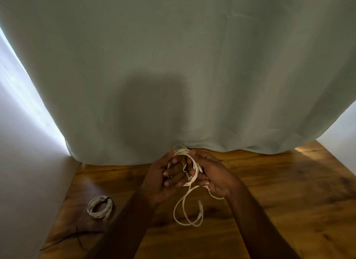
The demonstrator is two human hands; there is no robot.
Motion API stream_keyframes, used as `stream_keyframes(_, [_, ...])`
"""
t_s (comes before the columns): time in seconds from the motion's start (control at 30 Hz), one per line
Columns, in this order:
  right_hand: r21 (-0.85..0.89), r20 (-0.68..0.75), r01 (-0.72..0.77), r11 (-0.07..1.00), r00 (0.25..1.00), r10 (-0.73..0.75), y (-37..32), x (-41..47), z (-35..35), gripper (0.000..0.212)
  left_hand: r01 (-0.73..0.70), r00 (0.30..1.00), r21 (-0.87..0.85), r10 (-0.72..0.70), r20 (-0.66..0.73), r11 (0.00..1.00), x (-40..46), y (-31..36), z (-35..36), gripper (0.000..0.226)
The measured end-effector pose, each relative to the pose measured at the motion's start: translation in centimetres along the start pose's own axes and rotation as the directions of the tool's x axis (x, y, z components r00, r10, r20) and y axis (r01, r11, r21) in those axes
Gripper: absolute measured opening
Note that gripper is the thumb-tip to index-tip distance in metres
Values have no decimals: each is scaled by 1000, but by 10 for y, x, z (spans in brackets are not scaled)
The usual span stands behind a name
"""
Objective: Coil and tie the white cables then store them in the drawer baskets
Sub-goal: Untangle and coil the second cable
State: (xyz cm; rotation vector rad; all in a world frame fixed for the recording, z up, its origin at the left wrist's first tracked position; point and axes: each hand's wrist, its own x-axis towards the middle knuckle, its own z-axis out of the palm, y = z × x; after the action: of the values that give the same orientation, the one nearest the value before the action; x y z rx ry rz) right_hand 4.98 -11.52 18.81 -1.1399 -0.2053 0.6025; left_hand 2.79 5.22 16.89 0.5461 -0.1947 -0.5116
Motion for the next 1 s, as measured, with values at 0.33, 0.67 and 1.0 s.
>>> stream_keyframes(0.33, [-527,-95,148,837,968,-230,17,0,-8,35,-133,989,7,133,-63,991,-3,10,-3,34])
stream_keyframes(0.67, [-876,-164,162,454,785,-597,32,10,-21,29,-53,999,137,54,-2,989,-8,16,2,52])
stream_keyframes(1.0, [-951,-153,42,307,797,-585,31,14,-25,41,19,996,352,11,-83,936,-12,18,15,40])
